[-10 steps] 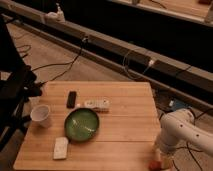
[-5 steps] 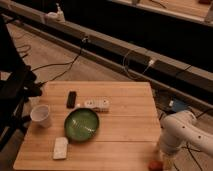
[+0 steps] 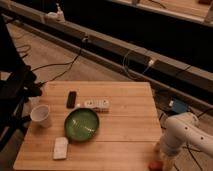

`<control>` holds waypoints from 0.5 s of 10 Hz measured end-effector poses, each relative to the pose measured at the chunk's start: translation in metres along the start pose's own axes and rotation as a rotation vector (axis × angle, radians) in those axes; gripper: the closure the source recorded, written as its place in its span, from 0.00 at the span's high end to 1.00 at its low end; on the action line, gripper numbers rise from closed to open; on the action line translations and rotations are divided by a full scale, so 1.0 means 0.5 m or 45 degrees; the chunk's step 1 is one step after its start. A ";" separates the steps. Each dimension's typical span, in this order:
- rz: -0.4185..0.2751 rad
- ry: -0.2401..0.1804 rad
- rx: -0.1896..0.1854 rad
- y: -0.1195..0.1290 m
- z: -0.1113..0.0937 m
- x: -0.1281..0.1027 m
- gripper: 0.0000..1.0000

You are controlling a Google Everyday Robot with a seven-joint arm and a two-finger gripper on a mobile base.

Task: Place the pepper in the ceramic cup

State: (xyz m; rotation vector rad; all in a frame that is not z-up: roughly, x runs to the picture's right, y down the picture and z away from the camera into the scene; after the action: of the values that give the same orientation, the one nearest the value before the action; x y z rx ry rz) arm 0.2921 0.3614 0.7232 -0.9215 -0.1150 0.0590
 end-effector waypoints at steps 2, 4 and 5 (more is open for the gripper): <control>-0.001 -0.036 0.000 0.001 0.012 -0.002 0.64; -0.010 -0.033 -0.013 0.005 0.022 0.001 0.48; -0.009 -0.021 -0.013 0.007 0.023 0.005 0.38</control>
State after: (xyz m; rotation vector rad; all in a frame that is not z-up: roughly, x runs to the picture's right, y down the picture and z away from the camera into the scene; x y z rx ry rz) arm 0.2932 0.3729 0.7276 -0.9306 -0.1339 0.0591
